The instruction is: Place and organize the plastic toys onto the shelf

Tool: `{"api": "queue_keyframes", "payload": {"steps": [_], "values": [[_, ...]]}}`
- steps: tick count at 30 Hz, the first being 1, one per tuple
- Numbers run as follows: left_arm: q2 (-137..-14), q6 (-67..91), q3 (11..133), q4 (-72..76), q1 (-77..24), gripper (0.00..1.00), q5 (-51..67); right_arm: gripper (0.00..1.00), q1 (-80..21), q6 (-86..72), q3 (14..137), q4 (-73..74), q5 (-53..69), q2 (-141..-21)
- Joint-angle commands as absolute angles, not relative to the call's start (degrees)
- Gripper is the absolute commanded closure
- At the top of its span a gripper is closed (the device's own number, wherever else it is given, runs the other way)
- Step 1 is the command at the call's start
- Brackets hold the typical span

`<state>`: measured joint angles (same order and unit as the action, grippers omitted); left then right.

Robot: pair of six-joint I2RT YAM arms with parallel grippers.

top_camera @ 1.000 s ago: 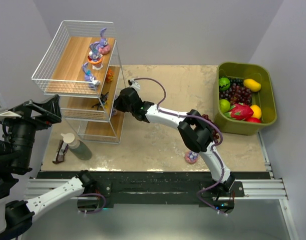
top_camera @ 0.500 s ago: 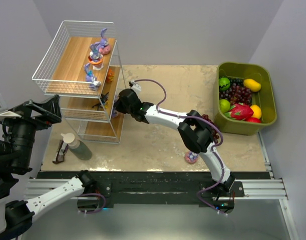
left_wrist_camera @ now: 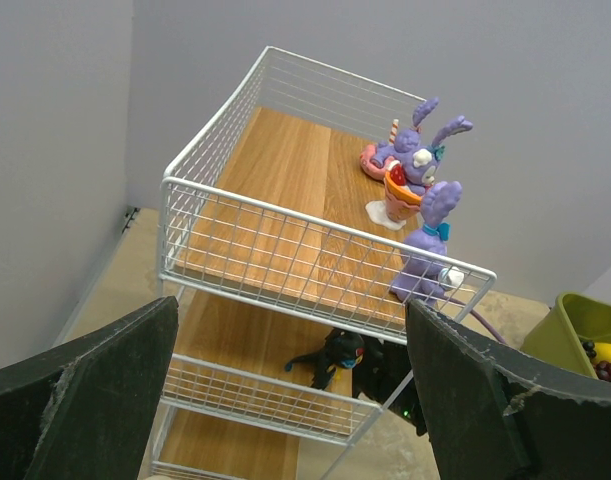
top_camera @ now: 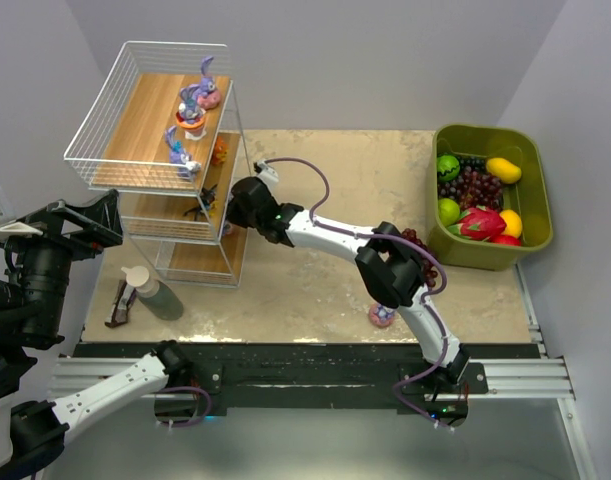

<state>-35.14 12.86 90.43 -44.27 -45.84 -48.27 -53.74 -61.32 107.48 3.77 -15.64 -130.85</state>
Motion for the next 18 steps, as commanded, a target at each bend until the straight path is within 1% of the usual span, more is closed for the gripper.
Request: {"api": "queue_keyframes", "payload": {"steps": [1, 18], "values": [[-35.1, 12.4, 91.1, -43.3, -46.1, 0.0, -49.2, 1.0, -54.8, -63.5, 110.8, 4.0, -18.5, -128.3], [-35.0, 12.4, 91.0, -43.7, -46.1, 0.0, -49.6, 0.99, -55.2, -64.4, 112.4, 6.9, -20.3, -129.6]]}}
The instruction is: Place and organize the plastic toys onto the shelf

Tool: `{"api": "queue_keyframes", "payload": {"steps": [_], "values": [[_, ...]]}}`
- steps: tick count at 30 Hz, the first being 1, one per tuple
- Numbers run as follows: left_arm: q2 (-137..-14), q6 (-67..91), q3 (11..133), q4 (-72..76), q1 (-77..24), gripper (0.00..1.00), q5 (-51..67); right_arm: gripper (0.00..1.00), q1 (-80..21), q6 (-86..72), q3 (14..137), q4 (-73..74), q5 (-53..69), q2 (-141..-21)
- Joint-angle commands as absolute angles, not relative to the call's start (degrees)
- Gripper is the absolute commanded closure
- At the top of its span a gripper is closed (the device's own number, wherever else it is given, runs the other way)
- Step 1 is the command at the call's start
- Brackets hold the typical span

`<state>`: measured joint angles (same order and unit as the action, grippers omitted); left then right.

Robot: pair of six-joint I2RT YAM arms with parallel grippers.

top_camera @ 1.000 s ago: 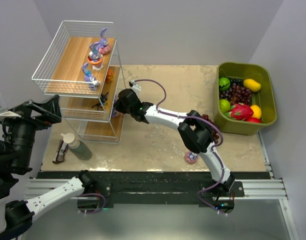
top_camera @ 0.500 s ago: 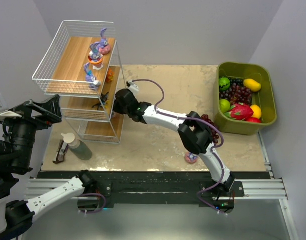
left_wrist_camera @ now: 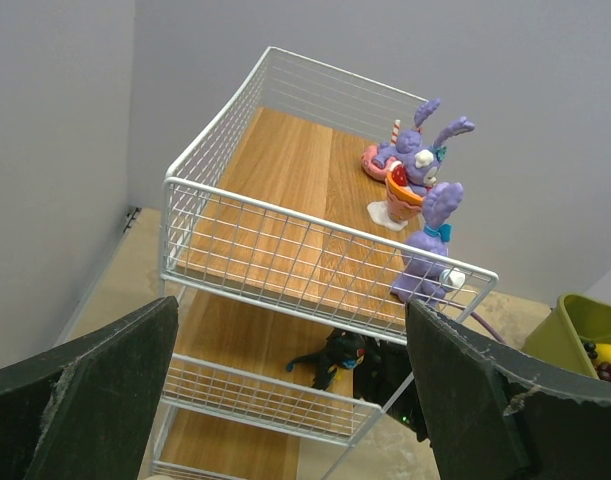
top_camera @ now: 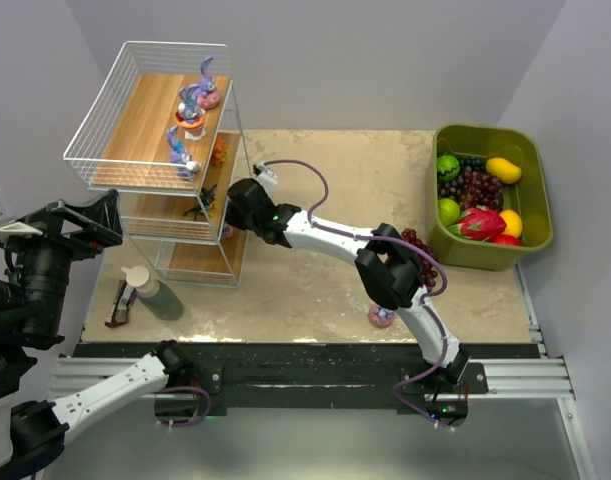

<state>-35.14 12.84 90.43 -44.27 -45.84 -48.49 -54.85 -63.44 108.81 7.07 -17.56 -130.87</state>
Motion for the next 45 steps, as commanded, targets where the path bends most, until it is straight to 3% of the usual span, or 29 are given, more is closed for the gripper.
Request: {"api": "queue_keyframes", "payload": {"steps": [1, 22, 28, 34, 45], "values": [[-35.0, 12.4, 91.0, -43.6, -46.1, 0.0, -49.6, 0.99, -55.2, -64.3, 112.7, 7.0, -20.3, -130.1], [-34.9, 12.3, 91.1, -43.9, -46.1, 0.0, -50.0, 0.91, -55.5, -64.0, 114.8, 8.7, -21.4, -132.8], [-34.9, 12.3, 91.1, -43.9, -46.1, 0.0, -50.2, 0.82, -55.5, -63.8, 114.8, 8.8, -21.0, -133.0], [-34.9, 12.2, 91.0, -44.1, -46.1, 0.01, -50.3, 0.64, -55.6, -63.5, 113.4, 6.7, -20.8, -132.2], [-34.9, 12.2, 91.1, -44.0, -46.2, 0.01, -50.4, 0.61, -55.8, -63.9, 113.0, 5.2, -19.8, -131.7]]}}
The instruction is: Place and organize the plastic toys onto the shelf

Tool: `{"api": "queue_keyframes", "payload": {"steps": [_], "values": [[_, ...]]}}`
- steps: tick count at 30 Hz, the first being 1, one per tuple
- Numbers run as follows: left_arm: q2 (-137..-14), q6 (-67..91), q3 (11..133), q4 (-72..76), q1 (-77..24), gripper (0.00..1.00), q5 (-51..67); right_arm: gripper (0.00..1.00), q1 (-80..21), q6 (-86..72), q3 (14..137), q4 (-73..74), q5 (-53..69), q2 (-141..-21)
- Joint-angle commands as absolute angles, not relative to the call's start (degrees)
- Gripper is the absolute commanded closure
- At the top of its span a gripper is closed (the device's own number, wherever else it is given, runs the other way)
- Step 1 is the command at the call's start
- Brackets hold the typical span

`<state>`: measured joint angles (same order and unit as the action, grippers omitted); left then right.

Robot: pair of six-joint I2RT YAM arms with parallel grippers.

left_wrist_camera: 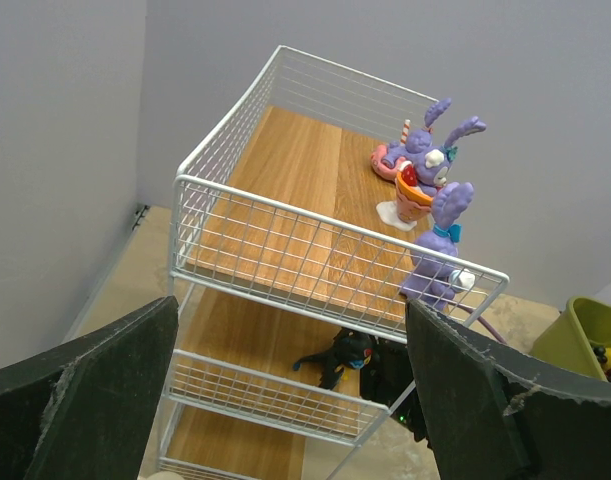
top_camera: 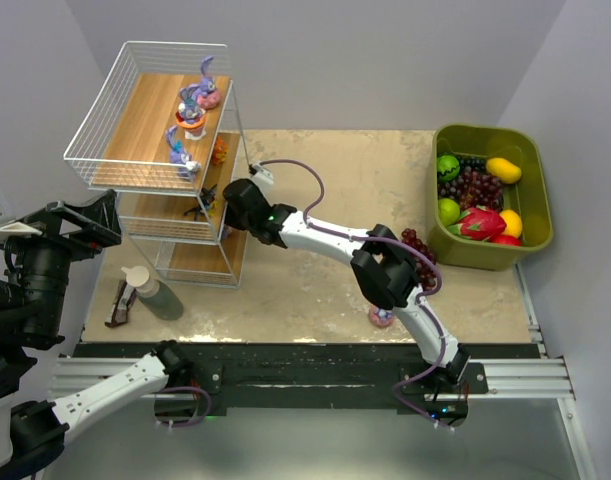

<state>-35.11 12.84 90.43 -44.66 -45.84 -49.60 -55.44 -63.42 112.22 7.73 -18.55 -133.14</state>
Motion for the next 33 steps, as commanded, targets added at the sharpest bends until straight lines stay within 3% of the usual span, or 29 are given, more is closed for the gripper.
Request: {"api": "queue_keyframes", "payload": {"steps": [1, 5, 11, 15, 25, 33], "values": [[-35.0, 12.3, 91.0, -43.9, -46.2, 0.01, -50.4, 0.61, -55.8, -63.9, 113.0, 5.2, -19.6, -131.7], [-34.9, 12.3, 91.1, -43.9, -46.2, 0.01, -50.3, 0.63, -55.7, -64.0, 112.4, 5.3, -19.0, -131.2], [-35.0, 12.3, 91.5, -43.9, -46.3, 0.0, -50.0, 0.78, -54.2, -65.2, 108.6, 4.5, -17.7, -129.0], [-35.6, 12.1, 92.0, -43.9, -46.3, 0.01, -49.7, 0.79, -52.0, -65.9, 102.9, 3.9, -16.4, -125.7], [-36.8, 11.2, 92.1, -42.1, -46.5, 0.0, -47.9, 0.68, -44.7, -65.0, 90.4, 18.2, -18.6, -109.0], [-38.0, 11.8, 91.2, -40.5, -46.5, 0.0, -43.9, 0.55, -40.3, -71.9, 86.7, 45.0, -27.1, -99.3]]}}
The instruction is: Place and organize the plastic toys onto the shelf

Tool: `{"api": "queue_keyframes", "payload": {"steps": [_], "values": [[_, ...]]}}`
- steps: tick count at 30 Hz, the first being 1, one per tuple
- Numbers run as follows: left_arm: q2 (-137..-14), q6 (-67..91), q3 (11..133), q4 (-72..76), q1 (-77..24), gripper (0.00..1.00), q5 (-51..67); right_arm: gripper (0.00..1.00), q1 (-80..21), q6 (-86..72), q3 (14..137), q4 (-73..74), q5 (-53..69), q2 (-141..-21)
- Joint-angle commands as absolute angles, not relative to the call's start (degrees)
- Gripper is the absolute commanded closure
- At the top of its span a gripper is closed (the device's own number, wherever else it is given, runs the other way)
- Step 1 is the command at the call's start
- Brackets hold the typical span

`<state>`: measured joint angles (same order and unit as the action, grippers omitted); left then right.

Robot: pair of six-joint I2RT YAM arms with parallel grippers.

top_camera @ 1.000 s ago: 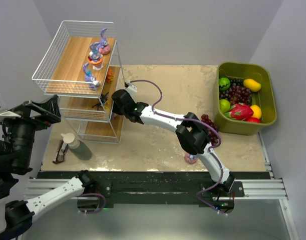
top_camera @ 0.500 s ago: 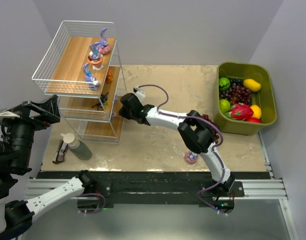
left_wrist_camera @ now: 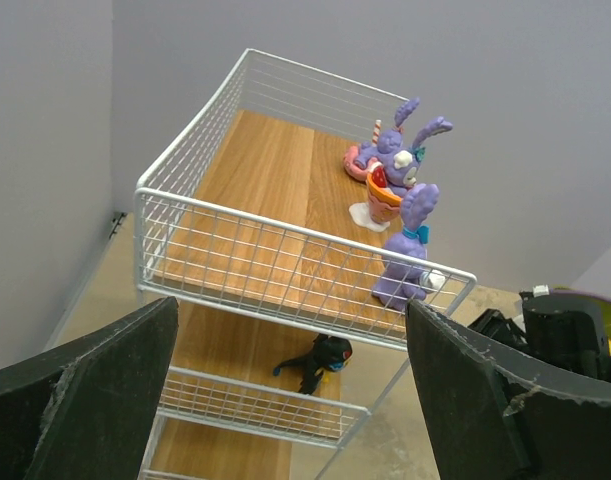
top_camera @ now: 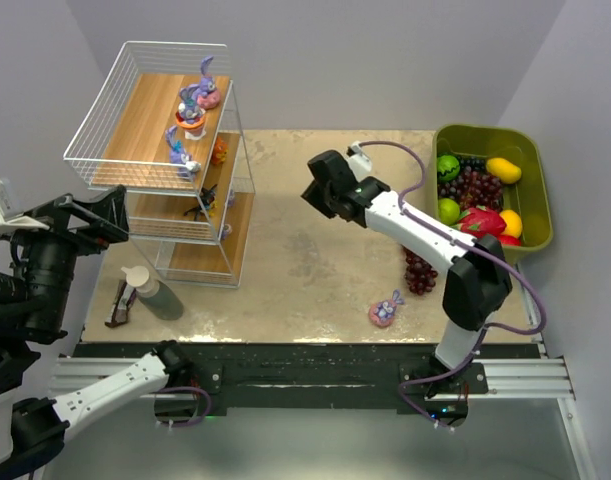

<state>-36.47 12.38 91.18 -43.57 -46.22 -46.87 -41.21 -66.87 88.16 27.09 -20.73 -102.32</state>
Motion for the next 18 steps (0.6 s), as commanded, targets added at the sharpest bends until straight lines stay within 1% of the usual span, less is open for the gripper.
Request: {"api": "queue_keyframes", "payload": {"steps": [1, 4, 7, 11, 14, 17, 18], "values": [[-38.0, 11.9, 90.9, -40.3, -46.5, 0.01, -43.6, 0.55, -39.8, -72.3, 86.4, 47.4, -27.2, -98.0], [-38.1, 12.6, 90.3, -40.1, -46.5, 0.0, -42.4, 0.55, -37.7, -75.8, 83.6, 58.8, -26.5, -96.1], [-37.8, 13.1, 89.3, -39.7, -46.5, 0.0, -41.4, 0.56, -35.8, -79.4, 78.4, 64.2, -26.7, -91.9], [-37.7, 12.9, 88.2, -39.1, -46.5, 0.0, -40.4, 0.58, -34.5, -83.3, 70.1, 66.6, -26.3, -83.7], [-37.8, 12.5, 87.7, -38.8, -46.5, 0.01, -40.1, 0.58, -34.3, -85.3, 67.9, 69.7, -25.8, -81.8], [-37.8, 11.9, 87.6, -38.6, -46.5, 0.0, -39.8, 0.53, -34.4, -85.6, 67.0, 72.2, -25.2, -81.2], [-37.9, 11.9, 87.5, -38.6, -46.5, 0.0, -39.7, 0.46, -34.4, -85.3, 66.8, 72.2, -24.6, -80.9]]}}
